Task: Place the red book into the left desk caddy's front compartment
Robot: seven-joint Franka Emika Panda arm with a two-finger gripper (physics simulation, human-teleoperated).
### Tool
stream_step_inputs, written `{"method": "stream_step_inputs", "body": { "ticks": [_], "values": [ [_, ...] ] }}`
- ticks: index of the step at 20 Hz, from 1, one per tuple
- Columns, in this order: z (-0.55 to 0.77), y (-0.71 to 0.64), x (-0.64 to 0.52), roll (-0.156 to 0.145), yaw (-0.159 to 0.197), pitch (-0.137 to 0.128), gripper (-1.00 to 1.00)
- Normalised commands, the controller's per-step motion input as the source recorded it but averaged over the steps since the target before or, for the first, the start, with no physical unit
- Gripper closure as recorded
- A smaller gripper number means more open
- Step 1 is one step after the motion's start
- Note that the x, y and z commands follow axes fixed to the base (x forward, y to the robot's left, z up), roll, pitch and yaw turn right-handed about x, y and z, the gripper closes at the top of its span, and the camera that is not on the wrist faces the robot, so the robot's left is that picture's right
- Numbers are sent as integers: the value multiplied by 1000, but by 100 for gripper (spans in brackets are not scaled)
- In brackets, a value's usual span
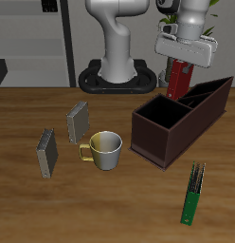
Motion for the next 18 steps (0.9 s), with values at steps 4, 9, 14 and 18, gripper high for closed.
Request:
{"method": "stream_step_inputs", "body": {
  "ticks": [4, 9, 14, 18],
  "values": [
    [-96, -10, 17, -3, -31, 21, 100],
    [-101, 29, 52, 16, 1, 13, 100],
    [-89, -24, 74, 0, -11, 14, 100],
    [-190, 53, 73, 28, 18, 19, 100]
  ]
}}
